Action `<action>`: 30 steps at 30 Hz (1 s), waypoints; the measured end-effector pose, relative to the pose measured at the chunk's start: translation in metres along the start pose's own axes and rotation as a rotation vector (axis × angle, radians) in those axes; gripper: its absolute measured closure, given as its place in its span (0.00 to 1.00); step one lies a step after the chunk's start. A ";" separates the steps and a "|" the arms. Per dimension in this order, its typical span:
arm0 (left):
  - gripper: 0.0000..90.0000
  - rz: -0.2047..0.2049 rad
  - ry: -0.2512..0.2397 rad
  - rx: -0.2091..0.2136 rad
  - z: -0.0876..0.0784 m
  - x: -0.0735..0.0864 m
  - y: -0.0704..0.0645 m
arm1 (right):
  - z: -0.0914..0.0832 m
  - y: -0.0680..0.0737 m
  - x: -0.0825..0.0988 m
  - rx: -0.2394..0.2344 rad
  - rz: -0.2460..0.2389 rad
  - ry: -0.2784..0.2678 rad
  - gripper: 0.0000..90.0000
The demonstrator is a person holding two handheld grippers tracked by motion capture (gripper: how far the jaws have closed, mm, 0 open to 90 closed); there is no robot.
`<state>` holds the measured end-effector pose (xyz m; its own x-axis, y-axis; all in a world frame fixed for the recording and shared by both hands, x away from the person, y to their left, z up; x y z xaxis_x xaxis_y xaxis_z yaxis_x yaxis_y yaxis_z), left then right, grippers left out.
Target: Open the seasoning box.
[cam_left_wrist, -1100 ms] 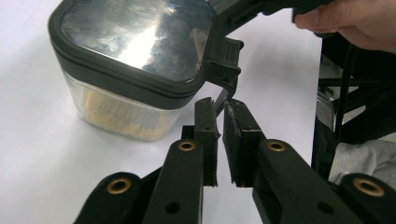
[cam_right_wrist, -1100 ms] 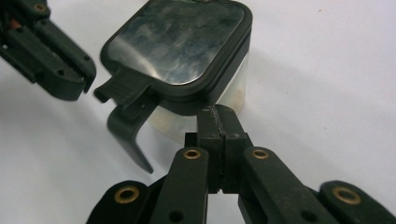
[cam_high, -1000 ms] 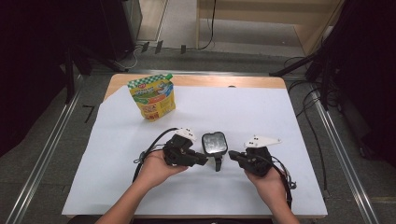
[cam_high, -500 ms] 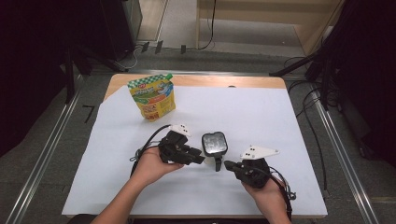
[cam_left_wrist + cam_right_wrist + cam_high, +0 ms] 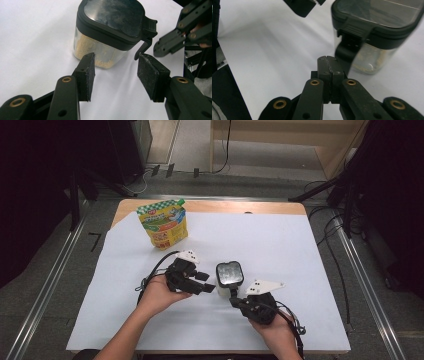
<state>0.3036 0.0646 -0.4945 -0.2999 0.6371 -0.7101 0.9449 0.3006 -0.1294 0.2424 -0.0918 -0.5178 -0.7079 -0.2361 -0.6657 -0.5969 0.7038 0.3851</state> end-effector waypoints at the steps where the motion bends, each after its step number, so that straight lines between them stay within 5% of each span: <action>1: 0.53 -0.003 -0.002 0.000 0.000 0.000 0.000 | 0.002 0.001 -0.001 -0.002 -0.004 -0.003 1.00; 15: 0.52 -0.002 -0.006 -0.011 -0.002 0.004 0.006 | 0.016 -0.001 0.000 0.008 -0.010 0.013 1.00; 30: 0.51 0.006 -0.011 -0.026 -0.004 0.004 0.007 | 0.012 -0.009 -0.001 0.015 -0.002 0.018 1.00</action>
Point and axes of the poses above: each handheld gripper's, and its own axes: z roughly forward along the jaws, x roughly out of its underside, y roughly to its left, the point moved 7 cm from there along z, roughly forward along the jaws, and after that the axes turned 14 degrees about z, right-handed, at the moved point
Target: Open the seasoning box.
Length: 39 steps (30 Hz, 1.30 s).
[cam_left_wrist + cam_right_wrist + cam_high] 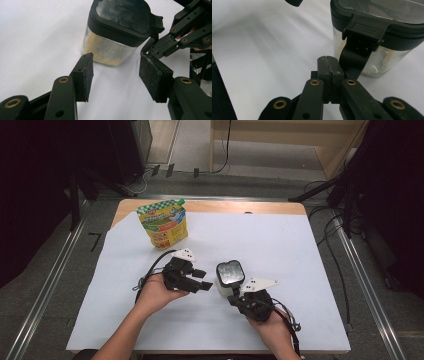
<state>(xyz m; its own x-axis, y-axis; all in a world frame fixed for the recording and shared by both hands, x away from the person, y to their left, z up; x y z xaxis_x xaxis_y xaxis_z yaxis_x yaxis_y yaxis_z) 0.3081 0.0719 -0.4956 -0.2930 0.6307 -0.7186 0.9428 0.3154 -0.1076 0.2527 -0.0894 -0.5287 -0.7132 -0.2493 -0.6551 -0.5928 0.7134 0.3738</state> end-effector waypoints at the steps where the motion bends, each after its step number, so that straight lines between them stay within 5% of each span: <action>1: 0.51 0.001 0.001 0.001 0.000 0.000 0.000 | 0.000 -0.001 0.000 0.002 0.001 -0.001 1.00; 39: 0.50 0.001 0.011 0.014 0.004 0.001 -0.001 | -0.025 -0.067 -0.005 0.095 0.144 -0.031 1.00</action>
Point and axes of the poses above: each handheld gripper's, and its own axes: z roughly forward along the jaws, x roughly out of its underside, y roughly to its left, the point moved 7 cm from there along z, roughly forward along the jaws, and after that the axes turned 14 degrees about z, right-handed, at the moved point
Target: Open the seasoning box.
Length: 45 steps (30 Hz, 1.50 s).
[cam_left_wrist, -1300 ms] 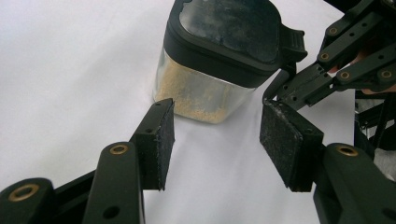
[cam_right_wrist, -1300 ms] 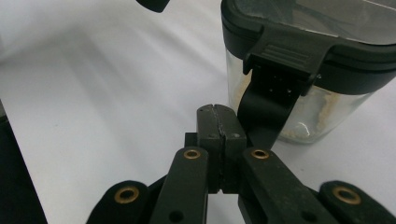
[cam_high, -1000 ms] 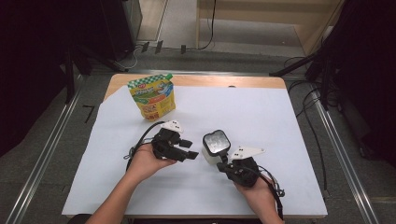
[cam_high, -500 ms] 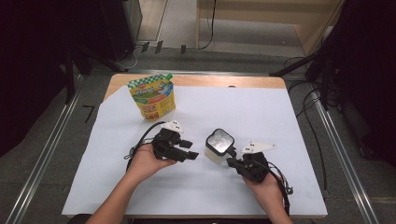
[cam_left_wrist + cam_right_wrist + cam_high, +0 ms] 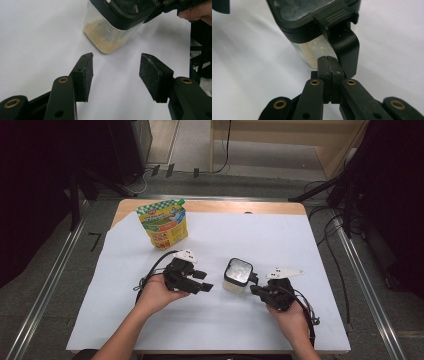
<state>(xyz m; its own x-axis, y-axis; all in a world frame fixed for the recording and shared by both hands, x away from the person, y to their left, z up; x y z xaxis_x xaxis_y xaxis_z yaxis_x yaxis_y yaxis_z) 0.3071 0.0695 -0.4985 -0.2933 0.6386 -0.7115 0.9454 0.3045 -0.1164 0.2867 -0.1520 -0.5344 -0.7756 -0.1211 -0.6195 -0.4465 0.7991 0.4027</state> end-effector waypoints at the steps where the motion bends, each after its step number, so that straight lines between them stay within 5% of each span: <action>1: 0.50 0.003 0.000 -0.005 0.000 0.000 0.000 | -0.001 -0.002 -0.001 0.005 0.005 0.002 1.00; 11: 0.44 0.007 -0.010 -0.001 0.006 -0.002 0.004 | -0.002 -0.018 -0.009 0.030 0.019 -0.020 1.00; 15: 0.36 0.005 -0.016 0.019 0.013 -0.006 0.006 | -0.003 -0.031 -0.013 0.085 0.019 -0.022 1.00; 17: 0.32 0.016 -0.020 0.024 0.016 -0.007 0.006 | -0.006 -0.036 -0.014 0.071 0.053 -0.024 1.00; 24: 0.26 0.026 -0.001 0.062 0.022 -0.012 0.007 | -0.011 -0.035 -0.021 0.059 0.052 -0.035 1.00; 30: 0.24 0.056 -0.057 0.092 0.019 -0.024 0.006 | -0.017 -0.035 -0.029 0.030 0.068 -0.045 1.00; 35: 0.24 0.076 -0.035 0.088 0.023 -0.031 0.009 | -0.027 -0.037 -0.046 0.015 0.059 -0.069 1.00; 41: 0.23 0.123 -0.023 0.068 0.024 -0.042 0.011 | -0.019 -0.047 -0.056 -0.009 0.062 -0.047 1.00; 45: 0.20 0.096 -0.060 0.072 0.030 -0.047 0.019 | -0.014 -0.050 -0.054 -0.022 0.075 -0.052 1.00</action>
Point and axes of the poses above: each handheld gripper's, and its own axes: z roughly forward along the jaws, x roughly out of its underside, y roughly to its left, the point moved 7 cm from there along z, roughly forward along the jaws, and after that the axes turned 14 degrees about z, right-handed, at the moved point
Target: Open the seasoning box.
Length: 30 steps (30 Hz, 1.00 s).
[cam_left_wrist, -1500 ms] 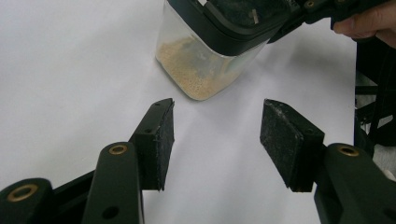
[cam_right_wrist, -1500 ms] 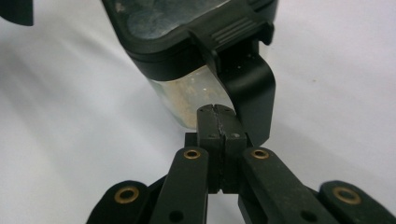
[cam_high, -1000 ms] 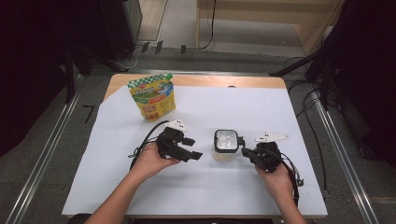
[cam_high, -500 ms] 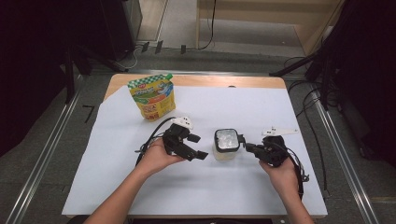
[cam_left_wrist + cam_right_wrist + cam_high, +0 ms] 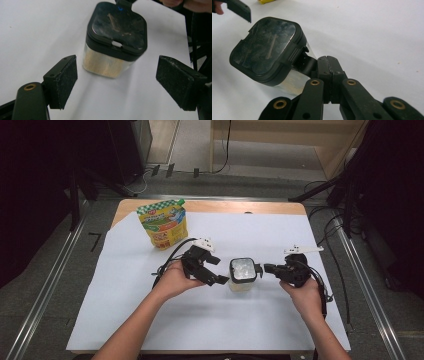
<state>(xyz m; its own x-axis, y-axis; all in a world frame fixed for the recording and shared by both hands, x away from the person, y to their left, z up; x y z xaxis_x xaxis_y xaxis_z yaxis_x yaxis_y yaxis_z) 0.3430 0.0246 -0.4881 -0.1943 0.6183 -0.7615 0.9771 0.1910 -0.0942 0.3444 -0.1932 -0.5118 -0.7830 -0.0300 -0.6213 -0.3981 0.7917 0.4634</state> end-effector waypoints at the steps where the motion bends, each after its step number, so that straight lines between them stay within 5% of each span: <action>1: 0.19 -0.002 -0.003 -0.001 0.002 0.000 0.002 | 0.000 -0.001 0.000 0.006 -0.006 -0.001 1.00; 6: 0.17 0.022 0.013 0.025 0.017 0.003 0.002 | -0.001 -0.003 -0.001 0.020 -0.017 -0.003 1.00; 12: 0.16 0.063 0.066 0.006 0.034 0.007 0.001 | 0.003 -0.005 -0.003 0.015 -0.016 0.005 1.00; 30: 0.18 0.131 0.019 -0.001 0.046 -0.001 0.000 | 0.012 -0.003 0.002 0.019 -0.021 0.043 1.00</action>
<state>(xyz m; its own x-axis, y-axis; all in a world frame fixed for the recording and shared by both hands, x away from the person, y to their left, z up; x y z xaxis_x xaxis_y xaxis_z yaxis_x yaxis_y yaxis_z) 0.3470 -0.0105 -0.5169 -0.0662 0.6524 -0.7550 0.9941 0.1082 0.0063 0.3492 -0.1879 -0.5222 -0.7946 -0.0729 -0.6027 -0.4060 0.8019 0.4383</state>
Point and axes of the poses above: each handheld gripper's, and its own axes: z roughly forward along the jaws, x roughly out of its underside, y roughly to its left, the point moved 7 cm from there along z, roughly forward along the jaws, and after that the axes turned 14 degrees about z, right-handed, at the moved point
